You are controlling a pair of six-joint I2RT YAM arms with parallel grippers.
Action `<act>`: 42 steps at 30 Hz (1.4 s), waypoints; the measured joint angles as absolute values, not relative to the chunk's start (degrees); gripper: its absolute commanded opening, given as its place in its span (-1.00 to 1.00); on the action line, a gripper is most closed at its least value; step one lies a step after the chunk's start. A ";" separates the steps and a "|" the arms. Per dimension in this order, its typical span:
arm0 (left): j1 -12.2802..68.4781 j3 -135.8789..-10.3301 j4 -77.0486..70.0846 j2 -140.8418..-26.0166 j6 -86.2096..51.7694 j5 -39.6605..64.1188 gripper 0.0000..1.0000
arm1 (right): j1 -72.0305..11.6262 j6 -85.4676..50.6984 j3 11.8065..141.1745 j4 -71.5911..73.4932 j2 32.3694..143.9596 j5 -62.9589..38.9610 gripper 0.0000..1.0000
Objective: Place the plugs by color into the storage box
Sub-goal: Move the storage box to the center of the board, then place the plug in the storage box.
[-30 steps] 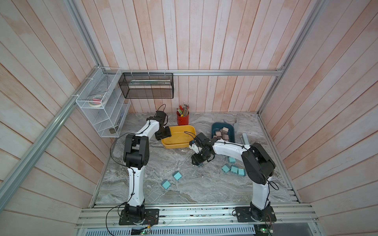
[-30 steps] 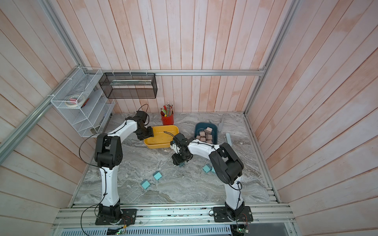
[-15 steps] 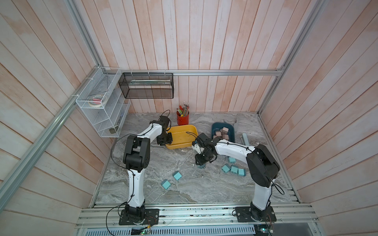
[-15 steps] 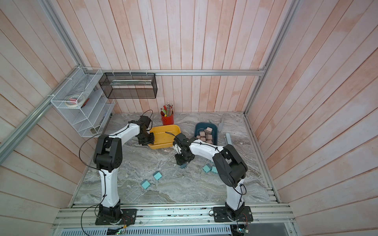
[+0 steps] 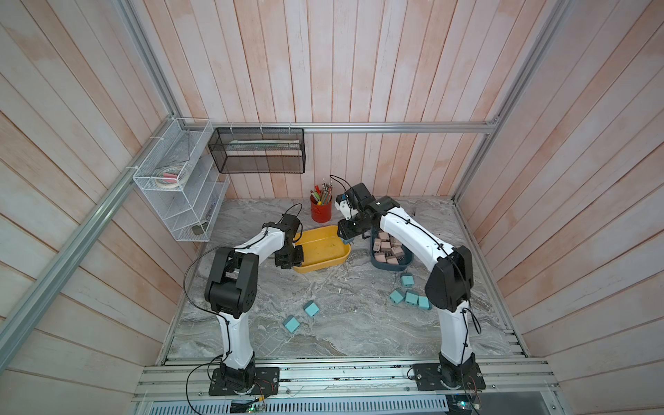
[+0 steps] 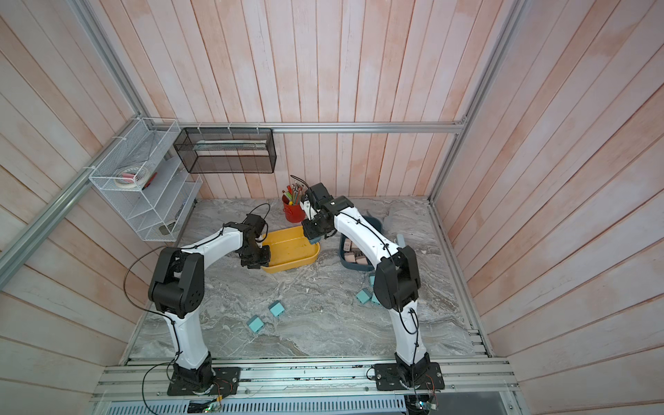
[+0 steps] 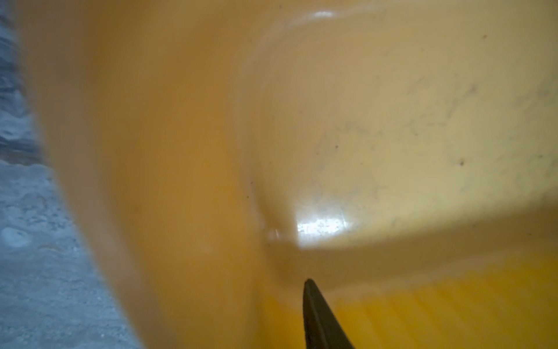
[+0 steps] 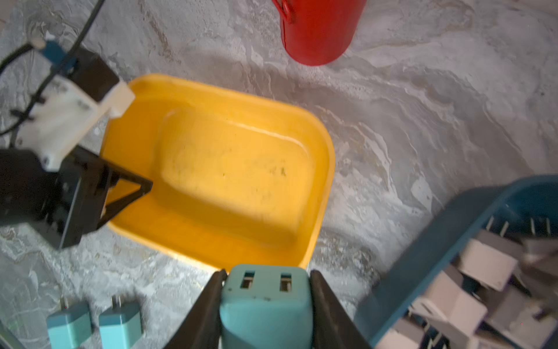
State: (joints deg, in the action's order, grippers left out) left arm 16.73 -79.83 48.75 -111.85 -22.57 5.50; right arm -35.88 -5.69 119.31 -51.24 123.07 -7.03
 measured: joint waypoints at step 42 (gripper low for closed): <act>9.02 -69.95 46.06 -89.45 -32.99 10.66 0.76 | -56.49 -15.64 102.39 -43.22 112.95 -4.51 0.42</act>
